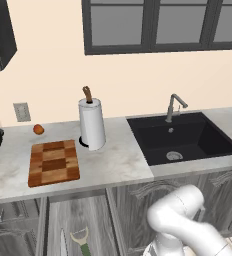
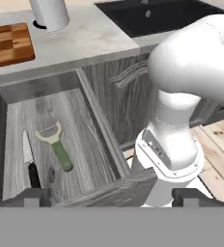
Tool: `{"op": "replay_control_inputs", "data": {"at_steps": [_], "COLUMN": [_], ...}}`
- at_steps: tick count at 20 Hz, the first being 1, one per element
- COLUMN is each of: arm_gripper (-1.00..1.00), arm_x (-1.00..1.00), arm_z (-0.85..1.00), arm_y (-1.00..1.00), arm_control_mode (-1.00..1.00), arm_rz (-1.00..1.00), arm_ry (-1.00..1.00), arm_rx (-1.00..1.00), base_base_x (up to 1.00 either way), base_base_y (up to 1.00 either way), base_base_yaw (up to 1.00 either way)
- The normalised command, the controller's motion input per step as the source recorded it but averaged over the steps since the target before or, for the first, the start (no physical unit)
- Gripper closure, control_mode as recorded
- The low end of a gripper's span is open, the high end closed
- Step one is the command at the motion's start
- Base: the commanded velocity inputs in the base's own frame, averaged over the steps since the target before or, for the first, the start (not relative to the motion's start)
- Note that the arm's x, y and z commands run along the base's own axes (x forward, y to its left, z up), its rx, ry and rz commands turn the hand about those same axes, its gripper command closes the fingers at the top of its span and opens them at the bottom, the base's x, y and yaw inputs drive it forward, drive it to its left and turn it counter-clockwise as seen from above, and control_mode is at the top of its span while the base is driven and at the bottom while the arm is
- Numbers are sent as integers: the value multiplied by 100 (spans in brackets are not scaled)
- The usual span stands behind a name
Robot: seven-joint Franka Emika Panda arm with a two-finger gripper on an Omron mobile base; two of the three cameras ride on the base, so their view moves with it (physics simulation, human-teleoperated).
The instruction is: Open the drawer on the left and place the cutting tools on the cutting board.
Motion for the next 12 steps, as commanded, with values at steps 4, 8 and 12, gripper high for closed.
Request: {"op": "replay_control_inputs", "data": {"at_steps": [4, 8, 12], "arm_gripper": [-100, -100, -100], "arm_x": [85, 95, 100], "arm_z": [66, 4, 0], "arm_y": [-76, -57, -12], "arm_control_mode": [-100, -100, -100], "arm_rz": [0, 0, 0], "arm_ry": [23, 27, 29], "arm_rx": [47, 17, 19], "base_base_x": [0, 0, 0], "base_base_y": [0, 0, 0], "base_base_yaw": [0, 0, 0]}}
